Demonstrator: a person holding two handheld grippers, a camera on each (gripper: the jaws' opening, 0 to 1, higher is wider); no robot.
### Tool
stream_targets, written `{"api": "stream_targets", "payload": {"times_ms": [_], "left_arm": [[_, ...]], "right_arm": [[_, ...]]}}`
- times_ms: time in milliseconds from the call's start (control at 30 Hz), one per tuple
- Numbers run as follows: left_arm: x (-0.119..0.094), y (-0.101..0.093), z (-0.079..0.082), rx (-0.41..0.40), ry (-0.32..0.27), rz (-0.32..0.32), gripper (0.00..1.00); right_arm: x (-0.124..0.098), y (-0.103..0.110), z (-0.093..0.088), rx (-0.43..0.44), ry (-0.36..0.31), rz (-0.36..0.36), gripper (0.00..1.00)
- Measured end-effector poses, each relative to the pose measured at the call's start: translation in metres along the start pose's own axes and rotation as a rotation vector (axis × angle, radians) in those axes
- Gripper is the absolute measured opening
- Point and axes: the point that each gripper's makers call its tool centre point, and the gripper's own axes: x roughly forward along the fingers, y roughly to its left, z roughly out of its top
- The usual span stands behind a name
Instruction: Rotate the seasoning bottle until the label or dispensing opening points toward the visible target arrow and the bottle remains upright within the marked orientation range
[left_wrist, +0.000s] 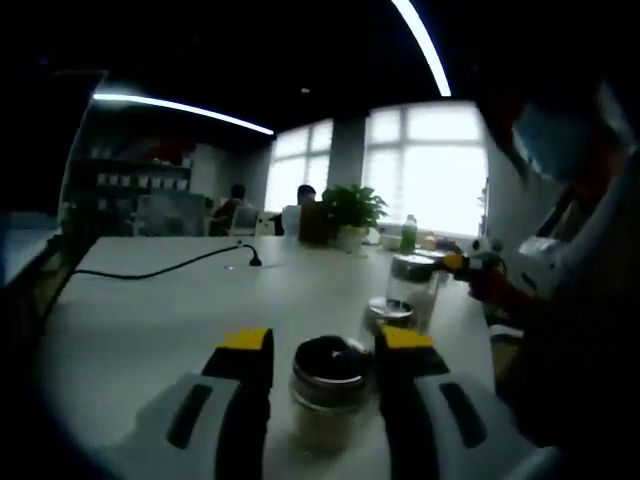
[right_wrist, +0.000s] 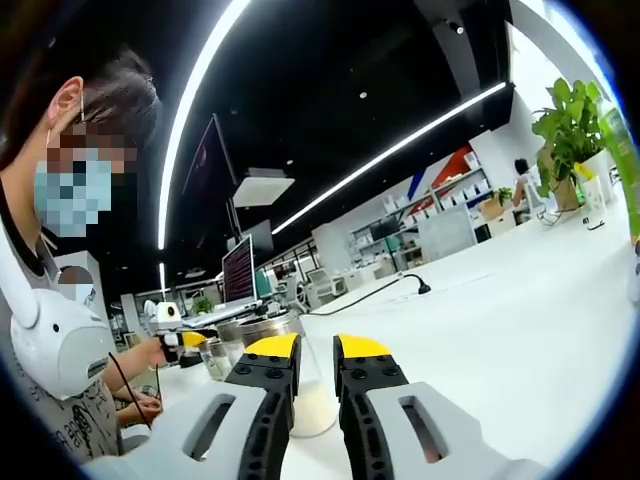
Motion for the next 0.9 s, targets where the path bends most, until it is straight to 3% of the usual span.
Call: {"api": "stream_targets", "payload": {"times_ms": [67, 200, 333, 433, 567, 700, 800, 900], "left_arm": [[-0.001, 0.009, 0.006, -0.003, -0.030, 0.075, 0.44], [-0.002, -0.002, 0.009, -0.020, -0.061, 0.088, 0.44], [-0.003, -0.004, 0.005, -0.028, -0.064, 0.181, 0.45], [0.000, -0.016, 0.005, -0.080, -0.089, 0.155, 0.52], [0.000, -0.009, 0.006, -0.063, -0.107, 0.254, 0.52], [-0.006, 0.001, -0.003, -0.067, -0.131, 0.384, 0.51], [-0.010, 0.004, -0.007, -0.022, -0.118, 0.450, 0.51], [-0.008, 0.003, -0.010, 0.008, -0.082, 0.458, 0.50]], "right_arm": [[0.001, 0.001, -0.001, 0.000, 0.002, 0.006, 0.12], [0.002, 0.002, 0.000, -0.002, 0.002, 0.013, 0.12], [0.002, 0.000, 0.001, 0.004, -0.002, 0.011, 0.11], [0.003, 0.001, 0.000, 0.005, -0.001, 0.016, 0.11], [0.003, 0.002, 0.000, 0.004, 0.003, 0.022, 0.11], [-0.001, 0.001, 0.002, 0.007, -0.010, 0.019, 0.11], [-0.003, 0.001, 0.002, 0.017, -0.015, 0.019, 0.11], [-0.005, 0.002, 0.001, 0.015, -0.014, 0.021, 0.11]]}}
